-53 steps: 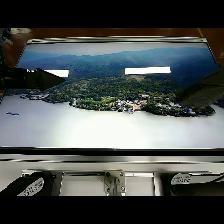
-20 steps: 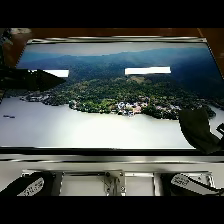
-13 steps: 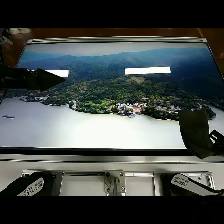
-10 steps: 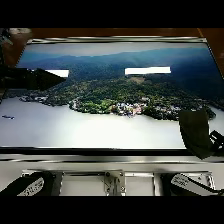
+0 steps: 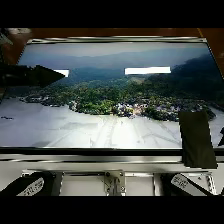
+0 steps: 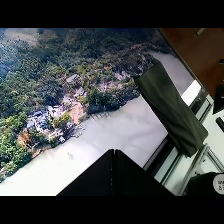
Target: Fold the shirts.
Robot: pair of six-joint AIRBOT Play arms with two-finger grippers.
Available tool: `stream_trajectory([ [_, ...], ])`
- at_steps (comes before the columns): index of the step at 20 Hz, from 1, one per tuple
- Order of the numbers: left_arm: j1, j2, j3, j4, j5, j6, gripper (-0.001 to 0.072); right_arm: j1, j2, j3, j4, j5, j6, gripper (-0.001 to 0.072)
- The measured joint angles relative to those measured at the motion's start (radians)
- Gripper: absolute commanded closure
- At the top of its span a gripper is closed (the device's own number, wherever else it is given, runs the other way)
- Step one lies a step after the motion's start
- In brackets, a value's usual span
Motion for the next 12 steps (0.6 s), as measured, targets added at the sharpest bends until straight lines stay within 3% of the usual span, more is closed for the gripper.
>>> stream_trajectory([
  [3, -0.039, -0.023, 0.001, 0.134, 0.120, -0.059, 0.0671, 0.009, 0.066, 0.180, 0.225, -0.192, -0.002, 0.0207],
  [5, -0.102, -0.057, 0.004, 0.352, 0.181, -0.182, 0.0670, 0.063, 0.103, 0.253, 0.402, -0.372, -0.014, 0.0207],
  [7, -0.188, -0.112, 0.021, 0.612, 0.170, -0.326, 0.0665, 0.174, 0.113, 0.291, 0.478, -0.458, -0.037, 0.0186],
  [8, -0.229, -0.144, 0.035, 0.728, 0.141, -0.385, 0.0549, 0.252, 0.103, 0.303, 0.470, -0.459, -0.044, 0.0031],
  [9, -0.271, -0.181, 0.053, 0.838, 0.103, -0.440, 0.0240, 0.338, 0.083, 0.311, 0.440, -0.444, -0.050, 0.0024],
  [10, -0.305, -0.215, 0.069, 0.915, 0.069, -0.480, 0.0039, 0.416, 0.059, 0.317, 0.402, -0.414, -0.049, 0.0024],
  [12, -0.357, -0.274, 0.098, 1.016, 0.011, -0.534, 0.0041, 0.556, -0.003, 0.325, 0.331, -0.364, -0.022, 0.0024],
])
